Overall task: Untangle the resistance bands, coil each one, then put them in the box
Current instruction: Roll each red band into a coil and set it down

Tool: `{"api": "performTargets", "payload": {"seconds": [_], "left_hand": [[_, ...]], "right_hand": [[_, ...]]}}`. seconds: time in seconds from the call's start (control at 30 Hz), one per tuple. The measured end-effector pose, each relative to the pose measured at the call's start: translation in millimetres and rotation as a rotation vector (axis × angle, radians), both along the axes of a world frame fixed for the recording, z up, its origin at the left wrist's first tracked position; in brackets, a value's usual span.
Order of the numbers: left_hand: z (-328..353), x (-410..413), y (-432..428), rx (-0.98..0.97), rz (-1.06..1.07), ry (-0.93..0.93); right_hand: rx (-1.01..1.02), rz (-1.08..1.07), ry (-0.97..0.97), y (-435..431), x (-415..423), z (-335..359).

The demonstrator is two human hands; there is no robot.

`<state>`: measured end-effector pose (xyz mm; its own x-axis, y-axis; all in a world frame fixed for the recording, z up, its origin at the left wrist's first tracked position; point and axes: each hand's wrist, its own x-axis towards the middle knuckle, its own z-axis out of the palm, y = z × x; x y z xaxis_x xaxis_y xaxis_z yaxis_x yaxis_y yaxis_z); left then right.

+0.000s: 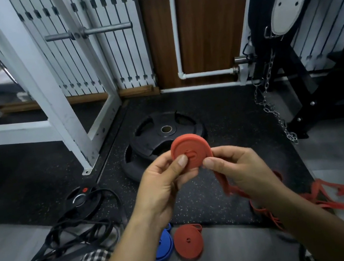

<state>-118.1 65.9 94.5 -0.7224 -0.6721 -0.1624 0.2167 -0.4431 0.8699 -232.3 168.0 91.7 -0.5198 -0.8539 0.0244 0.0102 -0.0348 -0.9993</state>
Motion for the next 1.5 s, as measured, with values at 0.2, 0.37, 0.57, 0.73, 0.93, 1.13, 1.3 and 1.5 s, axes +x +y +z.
{"api": "performTargets", "payload": {"seconds": [0.2,0.37,0.57,0.73,0.93,1.13,1.3,1.5], "left_hand": [[-4,2,1,0.177,-0.004,0.057],[0,16,-17,-0.223,-0.044,-0.201],[-3,24,-25,-0.365,-0.029,-0.325],[-3,27,-24,-0.283,-0.149,-0.296],[-4,24,-19,-0.385,-0.2,-0.332],[0,18,-15,-0.271,-0.075,-0.12],[-2,10,-8,0.041,0.041,0.021],[-6,7,-7,-0.071,-0.085,-0.124]], "right_hand": [[-0.008,-0.037,-0.033,-10,5,-2],[0.166,0.02,0.241,-6,-8,4],[0.264,0.166,0.536,-6,-14,3],[0.299,0.234,0.579,-5,-16,4],[0.309,0.233,0.519,-8,-12,3],[0.137,0.139,0.239,-7,-10,8],[0.007,0.04,0.094,-13,7,0],[0.125,-0.063,0.183,-7,-4,2]]}}
